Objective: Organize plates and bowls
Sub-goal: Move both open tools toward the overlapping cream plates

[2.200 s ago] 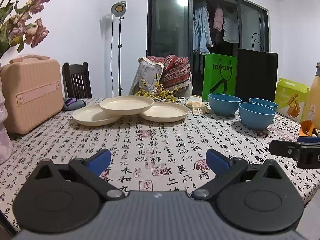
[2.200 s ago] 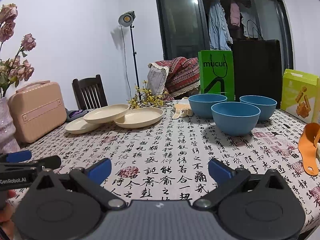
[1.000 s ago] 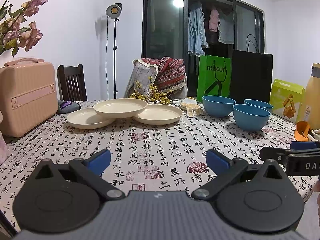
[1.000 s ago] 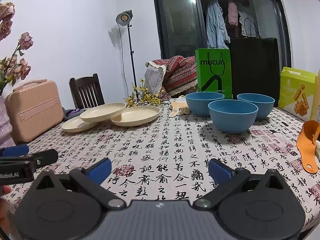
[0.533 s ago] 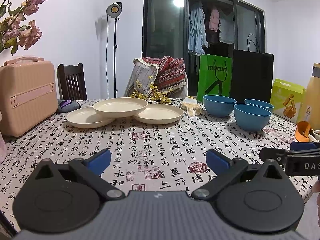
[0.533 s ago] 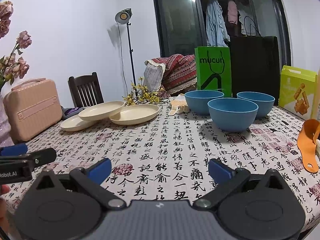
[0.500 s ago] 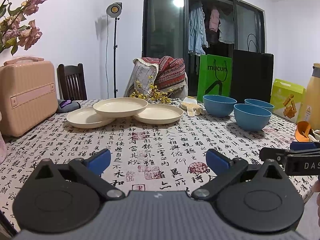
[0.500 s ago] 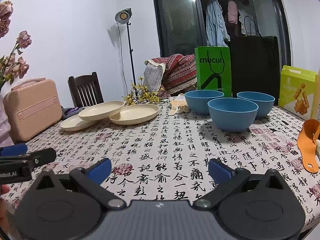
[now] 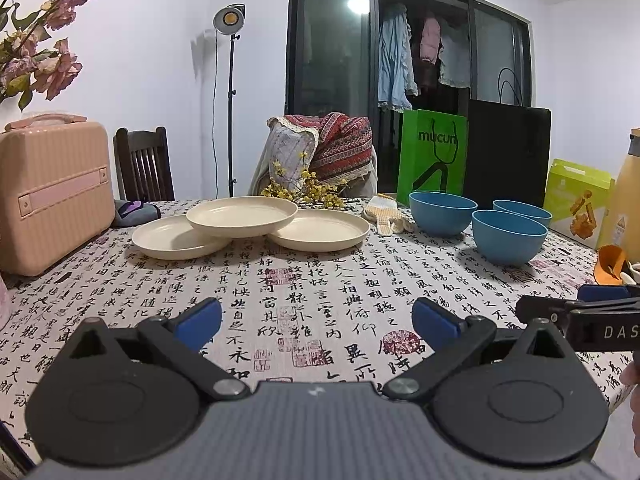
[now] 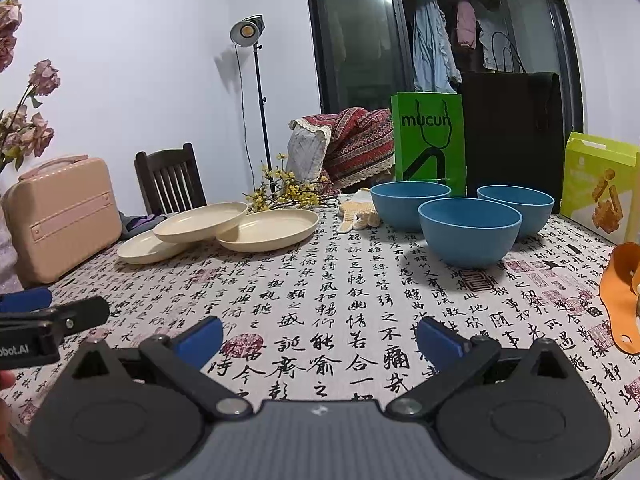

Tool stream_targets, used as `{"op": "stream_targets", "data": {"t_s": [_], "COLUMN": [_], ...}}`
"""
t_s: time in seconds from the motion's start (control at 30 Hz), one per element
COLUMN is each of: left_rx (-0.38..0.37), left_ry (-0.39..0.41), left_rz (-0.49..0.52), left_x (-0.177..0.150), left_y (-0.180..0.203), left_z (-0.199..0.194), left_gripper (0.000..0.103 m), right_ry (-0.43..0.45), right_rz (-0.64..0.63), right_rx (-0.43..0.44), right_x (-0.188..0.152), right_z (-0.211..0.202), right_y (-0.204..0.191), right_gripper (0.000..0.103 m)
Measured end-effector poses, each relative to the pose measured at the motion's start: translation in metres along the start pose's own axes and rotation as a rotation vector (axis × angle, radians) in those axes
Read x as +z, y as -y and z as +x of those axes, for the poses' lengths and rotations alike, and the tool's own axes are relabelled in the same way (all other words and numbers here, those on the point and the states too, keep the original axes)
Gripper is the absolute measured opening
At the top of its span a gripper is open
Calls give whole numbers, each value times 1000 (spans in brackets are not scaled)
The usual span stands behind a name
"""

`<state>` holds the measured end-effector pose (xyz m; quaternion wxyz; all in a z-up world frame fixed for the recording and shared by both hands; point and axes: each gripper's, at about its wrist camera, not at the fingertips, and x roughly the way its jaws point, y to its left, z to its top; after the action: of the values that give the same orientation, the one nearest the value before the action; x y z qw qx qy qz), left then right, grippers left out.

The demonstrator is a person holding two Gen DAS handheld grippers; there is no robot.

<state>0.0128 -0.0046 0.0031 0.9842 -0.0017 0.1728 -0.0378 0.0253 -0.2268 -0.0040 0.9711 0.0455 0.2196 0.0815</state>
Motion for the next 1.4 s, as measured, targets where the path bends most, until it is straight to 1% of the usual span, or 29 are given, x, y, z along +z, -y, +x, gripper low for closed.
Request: {"op": "stream_targets", "data": {"t_s": [0.13, 0.4, 0.6, 0.8, 1.0, 1.17, 1.4], "left_rx": [3, 34, 65, 33, 28, -1, 13], "left_ry": [8, 27, 55, 46, 32, 23, 1], "left_rz": [5, 19, 33, -4, -31, -22, -11], "left_x": [3, 11, 20, 30, 38, 44, 52], "left_y": [-1, -11, -18, -29, -38, -44, -50], "left_z": [3, 10, 14, 22, 33, 42, 59], "left_gripper": [103, 103, 103, 103, 103, 103, 103], "right_ry": [1, 3, 13, 26, 41, 54, 44], "right_rz": [-1, 2, 10, 24, 34, 47, 47], "right_rx": [-3, -6, -10, -10, -6, -2, 10], "right_x": [1, 8, 16, 26, 36, 44, 55], "right_z": [3, 14, 23, 33, 43, 52, 69], "right_y": [0, 2, 2, 2, 0, -3, -10], "right_gripper": [103, 103, 103, 103, 103, 103, 103]}}
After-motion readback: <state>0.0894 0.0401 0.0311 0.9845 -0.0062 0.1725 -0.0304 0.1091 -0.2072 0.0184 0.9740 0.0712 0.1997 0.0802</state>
